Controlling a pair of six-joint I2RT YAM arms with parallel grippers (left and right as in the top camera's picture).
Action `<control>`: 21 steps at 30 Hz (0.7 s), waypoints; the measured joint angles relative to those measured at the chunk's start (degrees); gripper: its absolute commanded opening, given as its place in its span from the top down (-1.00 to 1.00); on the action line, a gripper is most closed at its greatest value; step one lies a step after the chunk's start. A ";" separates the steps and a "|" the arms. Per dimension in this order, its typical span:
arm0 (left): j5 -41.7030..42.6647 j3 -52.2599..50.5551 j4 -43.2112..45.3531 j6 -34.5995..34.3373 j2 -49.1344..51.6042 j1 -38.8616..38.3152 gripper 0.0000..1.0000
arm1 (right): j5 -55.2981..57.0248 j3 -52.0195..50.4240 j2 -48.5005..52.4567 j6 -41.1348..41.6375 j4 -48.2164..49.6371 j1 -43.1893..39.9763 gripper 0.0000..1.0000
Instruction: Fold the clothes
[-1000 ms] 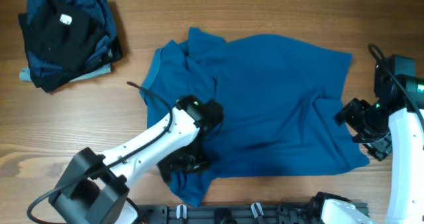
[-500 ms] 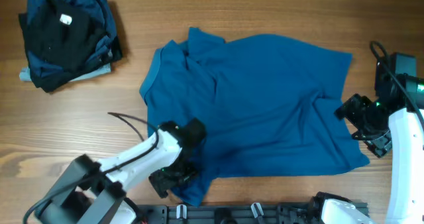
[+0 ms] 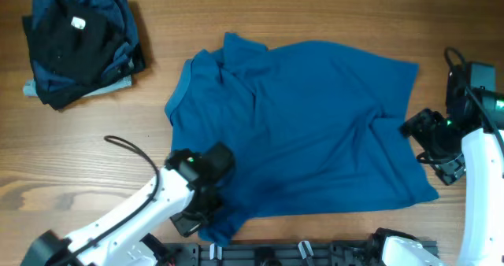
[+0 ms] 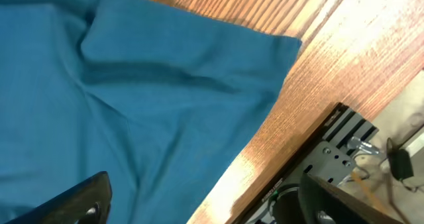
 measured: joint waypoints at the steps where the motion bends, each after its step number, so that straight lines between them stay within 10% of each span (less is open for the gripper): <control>1: -0.68 0.04 -0.66 0.00 -1.14 0.76 0.92 | 0.00 -0.79 0.00 2.43 -0.04 0.00 -0.99; 10: -2.64 0.11 -1.31 0.00 -1.99 1.68 0.92 | 2.73 -14.95 -0.02 26.01 6.62 -6.54 -0.99; 21: -3.45 0.13 -1.05 0.02 -1.99 1.68 0.92 | 3.89 -30.73 -0.02 20.92 28.48 -15.82 -0.99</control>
